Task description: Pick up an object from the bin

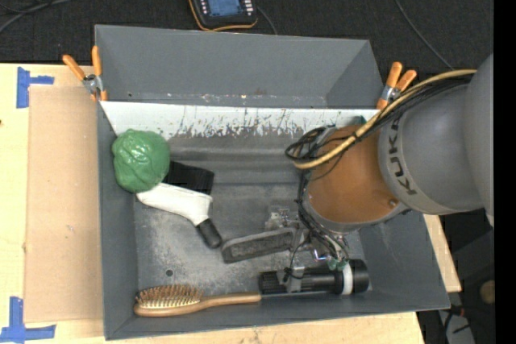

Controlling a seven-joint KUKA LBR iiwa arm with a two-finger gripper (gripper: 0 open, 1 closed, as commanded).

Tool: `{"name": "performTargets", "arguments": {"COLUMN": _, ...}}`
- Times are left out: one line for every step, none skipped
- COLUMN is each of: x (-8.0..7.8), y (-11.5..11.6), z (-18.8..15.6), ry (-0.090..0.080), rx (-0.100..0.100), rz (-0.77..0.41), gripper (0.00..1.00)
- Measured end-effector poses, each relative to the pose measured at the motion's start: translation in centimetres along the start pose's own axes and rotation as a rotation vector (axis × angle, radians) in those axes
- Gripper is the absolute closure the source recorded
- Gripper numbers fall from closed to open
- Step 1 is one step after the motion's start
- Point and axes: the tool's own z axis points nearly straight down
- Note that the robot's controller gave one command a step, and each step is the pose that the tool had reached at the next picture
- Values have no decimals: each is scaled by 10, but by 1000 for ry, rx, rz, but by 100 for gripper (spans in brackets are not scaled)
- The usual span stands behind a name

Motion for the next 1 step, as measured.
{"name": "performTargets", "arguments": {"x": -17, "y": 59, "z": 2, "ry": -13, "rx": -5, "rz": -243, "gripper": 100}}
